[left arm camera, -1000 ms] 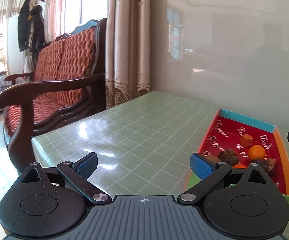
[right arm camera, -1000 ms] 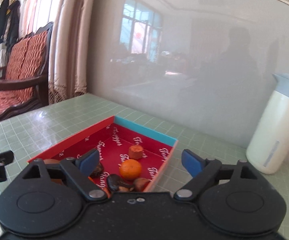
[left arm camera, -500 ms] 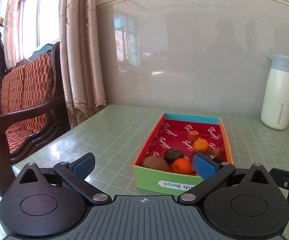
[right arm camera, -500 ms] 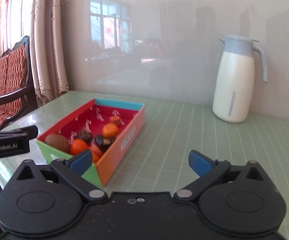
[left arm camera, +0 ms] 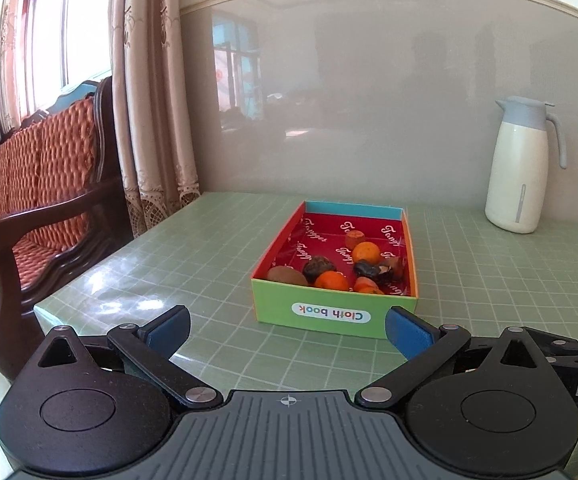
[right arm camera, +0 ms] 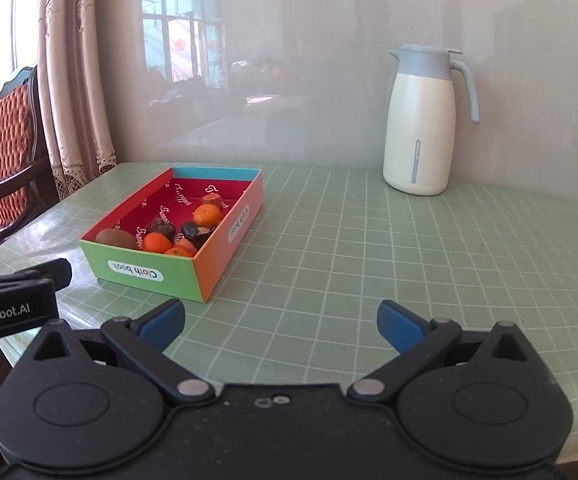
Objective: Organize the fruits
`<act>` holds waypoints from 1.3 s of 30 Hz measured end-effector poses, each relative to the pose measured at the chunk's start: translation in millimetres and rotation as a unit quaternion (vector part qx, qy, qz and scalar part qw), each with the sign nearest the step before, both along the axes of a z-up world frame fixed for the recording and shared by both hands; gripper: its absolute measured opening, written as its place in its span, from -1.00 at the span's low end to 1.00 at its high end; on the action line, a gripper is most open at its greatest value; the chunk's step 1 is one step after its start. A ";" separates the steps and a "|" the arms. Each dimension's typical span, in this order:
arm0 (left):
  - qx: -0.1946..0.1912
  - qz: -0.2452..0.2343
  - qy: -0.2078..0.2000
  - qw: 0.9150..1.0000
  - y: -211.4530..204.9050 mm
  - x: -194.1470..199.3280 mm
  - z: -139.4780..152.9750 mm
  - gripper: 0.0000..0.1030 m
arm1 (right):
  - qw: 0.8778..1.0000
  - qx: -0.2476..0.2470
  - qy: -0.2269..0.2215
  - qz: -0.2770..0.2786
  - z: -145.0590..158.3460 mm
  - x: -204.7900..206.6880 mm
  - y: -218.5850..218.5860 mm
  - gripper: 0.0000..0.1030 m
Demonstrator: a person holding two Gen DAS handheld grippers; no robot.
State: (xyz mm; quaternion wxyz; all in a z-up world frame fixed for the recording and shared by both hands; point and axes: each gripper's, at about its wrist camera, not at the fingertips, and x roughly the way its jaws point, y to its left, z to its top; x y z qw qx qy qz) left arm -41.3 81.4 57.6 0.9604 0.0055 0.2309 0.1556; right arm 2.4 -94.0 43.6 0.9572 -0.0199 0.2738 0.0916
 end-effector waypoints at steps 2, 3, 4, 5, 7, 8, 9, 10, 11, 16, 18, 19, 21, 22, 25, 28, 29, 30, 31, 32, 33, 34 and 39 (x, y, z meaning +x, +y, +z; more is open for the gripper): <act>0.002 -0.005 0.002 1.000 -3.6 -1.9 1.2 1.00 | 1.000 -0.009 -0.008 -0.003 4.5 -2.1 0.2 1.00; 0.004 -0.007 0.005 1.000 -5.9 -2.2 1.2 1.00 | 1.000 -0.010 -0.010 -0.004 6.0 -2.6 -0.3 1.00; 0.006 -0.009 0.006 1.000 -7.2 -2.5 1.3 1.00 | 1.000 -0.007 -0.011 -0.005 7.6 -3.9 -1.2 1.00; 0.007 -0.009 0.005 1.000 -8.2 -2.9 1.5 1.00 | 1.000 -0.002 -0.010 -0.006 8.7 -4.1 -2.1 1.00; 0.005 -0.008 0.005 1.000 -8.1 -3.6 1.2 1.00 | 1.000 0.002 -0.012 -0.008 10.3 -4.1 -2.7 1.00; 0.002 -0.008 0.006 1.000 -8.6 -4.1 0.8 1.00 | 1.000 0.001 -0.013 -0.009 10.9 -4.2 -2.5 1.00; 0.000 -0.007 0.007 1.000 -8.2 -4.2 0.9 1.00 | 1.000 0.000 -0.014 -0.008 11.1 -3.7 -1.9 1.00; -0.001 -0.006 0.007 1.000 -7.6 -4.8 1.2 1.00 | 1.000 -0.001 -0.014 -0.007 11.1 -2.9 -1.1 1.00; -0.001 -0.005 0.007 1.000 -6.6 -5.2 1.6 1.00 | 1.000 -0.002 -0.014 -0.008 10.5 -2.8 0.1 1.00; -0.007 0.003 0.008 1.000 0.8 -4.9 1.8 1.00 | 1.000 0.000 -0.011 -0.002 9.3 -1.6 6.0 1.00; -0.008 0.006 0.009 1.000 4.4 -3.1 1.8 1.00 | 1.000 -0.005 -0.011 0.001 9.1 -1.4 9.7 1.00; -0.008 0.007 0.009 1.000 4.9 -3.3 1.7 1.00 | 1.000 -0.007 -0.012 0.001 9.1 -1.4 11.2 1.00; -0.009 0.009 0.009 1.000 7.0 -2.0 1.4 1.00 | 1.000 -0.009 -0.013 0.002 9.1 -1.0 12.9 1.00; -0.009 0.009 0.009 1.000 7.4 -1.7 1.2 1.00 | 1.000 -0.008 -0.012 0.002 8.9 -0.4 13.3 1.00; -0.008 0.008 0.011 1.000 8.2 0.2 0.4 1.00 | 1.000 -0.009 -0.010 0.000 8.2 0.8 13.4 1.00; -0.008 0.007 0.012 1.000 8.1 1.1 0.2 1.00 | 1.000 -0.008 -0.008 -0.002 8.2 2.6 13.5 1.00; -0.009 0.006 0.012 1.000 7.8 1.3 0.2 1.00 | 1.000 -0.008 -0.008 -0.002 8.1 3.0 13.2 1.00; -0.009 0.006 0.012 1.000 7.5 1.0 0.2 1.00 | 1.000 -0.007 -0.009 -0.002 8.0 3.2 12.9 1.00; -0.008 0.006 0.011 1.000 7.5 1.0 0.3 1.00 | 1.000 -0.007 -0.009 -0.002 7.9 2.7 12.8 1.00; -0.008 0.006 0.011 1.000 7.8 1.2 0.4 1.00 | 1.000 -0.006 -0.008 -0.003 7.9 3.0 12.8 1.00; -0.008 0.006 0.010 1.000 8.0 1.1 0.5 1.00 | 1.000 -0.007 -0.008 -0.003 7.8 2.9 12.9 1.00; -0.008 0.006 0.010 1.000 8.3 1.3 0.7 1.00 | 1.000 -0.007 -0.009 -0.003 7.5 3.3 12.8 1.00; -0.010 0.008 0.007 1.000 9.3 0.5 0.6 1.00 | 1.000 -0.007 -0.008 -0.002 7.3 3.3 12.8 1.00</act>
